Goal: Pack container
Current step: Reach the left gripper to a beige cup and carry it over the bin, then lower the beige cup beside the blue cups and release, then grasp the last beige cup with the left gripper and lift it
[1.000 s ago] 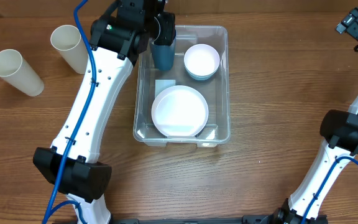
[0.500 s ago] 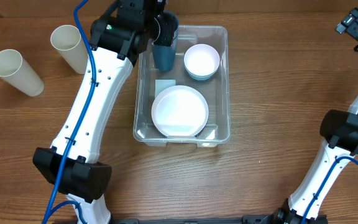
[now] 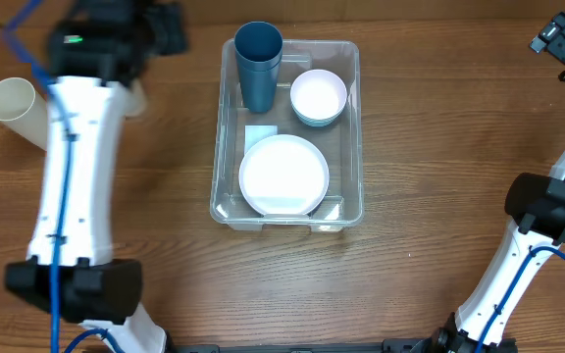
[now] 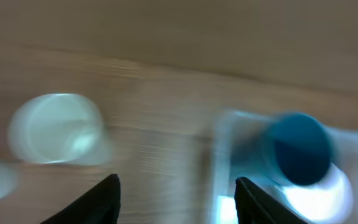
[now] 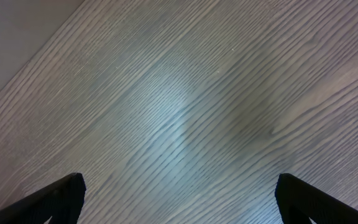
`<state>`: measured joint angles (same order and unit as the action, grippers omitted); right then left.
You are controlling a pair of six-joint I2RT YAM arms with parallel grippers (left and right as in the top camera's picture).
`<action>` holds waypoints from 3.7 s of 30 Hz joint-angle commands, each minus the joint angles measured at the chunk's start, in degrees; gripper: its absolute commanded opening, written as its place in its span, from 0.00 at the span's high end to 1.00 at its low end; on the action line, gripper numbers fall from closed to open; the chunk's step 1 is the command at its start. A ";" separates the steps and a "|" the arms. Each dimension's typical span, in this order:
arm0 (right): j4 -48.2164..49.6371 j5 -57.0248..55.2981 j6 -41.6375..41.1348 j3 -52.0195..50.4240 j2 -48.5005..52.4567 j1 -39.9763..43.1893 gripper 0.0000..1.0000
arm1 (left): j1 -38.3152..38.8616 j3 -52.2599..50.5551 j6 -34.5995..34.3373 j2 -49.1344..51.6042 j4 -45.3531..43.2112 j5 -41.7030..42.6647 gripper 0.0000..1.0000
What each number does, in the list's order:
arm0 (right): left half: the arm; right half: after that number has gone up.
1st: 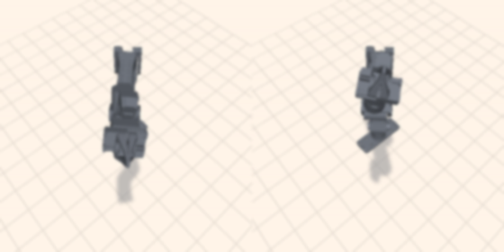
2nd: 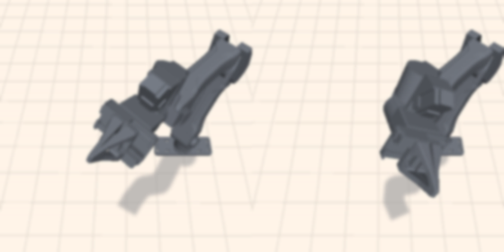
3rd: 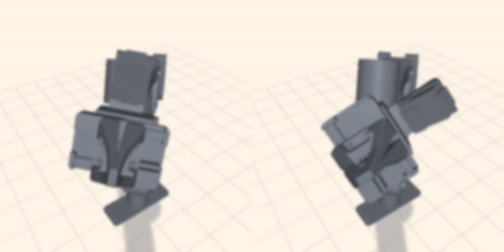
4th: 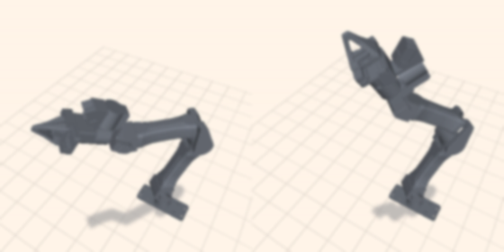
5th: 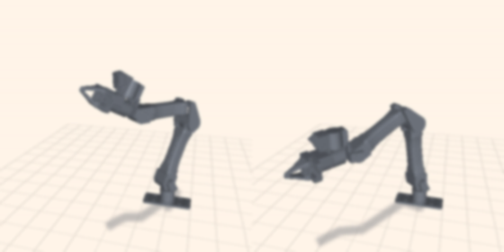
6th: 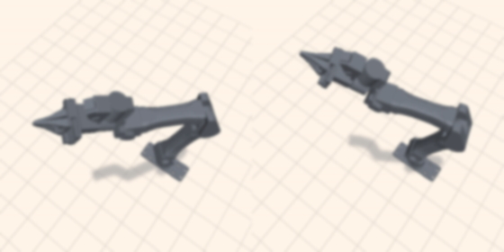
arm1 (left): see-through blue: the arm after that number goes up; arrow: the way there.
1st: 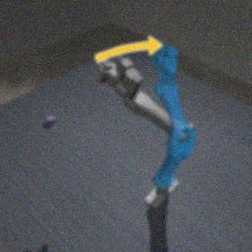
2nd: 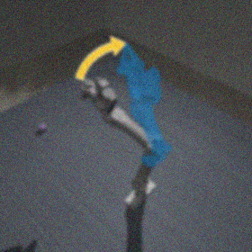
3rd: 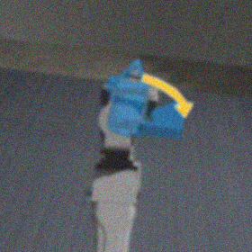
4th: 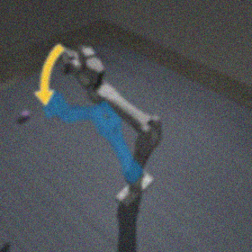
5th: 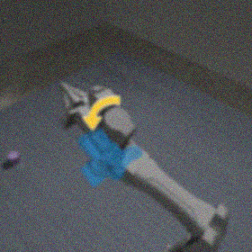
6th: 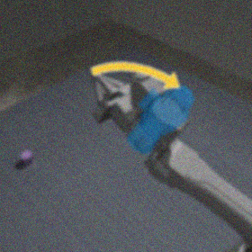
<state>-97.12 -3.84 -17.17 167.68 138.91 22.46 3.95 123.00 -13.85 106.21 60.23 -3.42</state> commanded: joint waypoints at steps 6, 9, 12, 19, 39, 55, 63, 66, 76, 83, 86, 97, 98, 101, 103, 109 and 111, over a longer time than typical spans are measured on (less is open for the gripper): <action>0.13 -0.59 -0.46 1.16 -1.88 0.07 0.00 | -9.03 0.46 0.74 9.86 -2.95 -1.49 0.33; 0.13 -0.59 -0.46 1.16 -1.88 0.07 0.00 | -9.16 0.46 2.29 16.50 -5.53 -1.70 0.33; 0.13 -0.59 -0.46 1.16 -1.88 0.07 0.00 | -9.29 0.46 2.27 20.11 -5.86 -1.95 0.33; 0.13 -0.59 -0.46 1.16 -1.88 0.07 0.00 | -9.07 1.29 2.21 21.66 -1.01 -1.42 0.96; 0.13 -0.59 -0.46 1.16 -1.88 0.07 0.00 | 21.57 12.37 6.16 3.45 23.96 7.45 0.96; 0.13 -0.59 -0.46 1.16 -1.88 0.07 0.00 | 21.79 12.35 4.55 24.63 19.37 -5.11 0.96; 0.13 -0.59 -0.46 1.16 -1.88 0.07 0.00 | 21.57 12.63 4.87 26.29 18.34 -5.14 0.73; 0.13 -0.59 -0.46 1.16 -1.88 0.07 0.00 | 21.44 14.29 4.90 25.20 18.78 -5.16 0.71; 0.13 -0.59 -0.46 1.16 -1.88 0.07 0.00 | 19.02 29.14 7.43 7.48 24.72 -13.62 0.29; 0.13 -0.59 -0.46 1.16 -1.88 0.07 0.00 | -11.39 28.92 -1.20 7.98 29.09 -10.36 0.00; 0.13 -0.59 -0.48 1.16 -1.88 0.07 0.00 | -21.16 28.92 -1.22 13.33 27.96 -3.30 0.00; 0.13 -0.59 -0.46 1.16 -1.88 0.07 0.00 | -26.53 28.92 0.55 33.48 24.35 3.06 0.00; 0.13 -0.59 -0.46 1.16 -1.88 0.07 0.00 | -26.56 28.92 0.55 34.69 24.33 3.02 0.00; 0.13 -0.59 -0.46 1.16 -1.88 0.07 0.00 | -26.56 28.92 0.55 35.43 23.78 3.04 0.17; 0.13 -0.59 -0.46 1.16 -1.88 0.07 0.00 | -26.56 28.92 0.55 35.43 23.82 3.06 0.63; 0.13 -0.59 -0.46 1.16 -1.88 0.07 0.00 | -26.51 32.17 0.55 35.30 30.88 5.01 0.96; 0.15 -0.59 -0.48 1.16 -1.88 0.07 0.00 | -26.43 36.72 0.57 34.36 34.05 5.01 0.96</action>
<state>-97.14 -3.84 -17.19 167.68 138.91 22.46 -22.59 154.15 -13.37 141.05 91.92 -0.23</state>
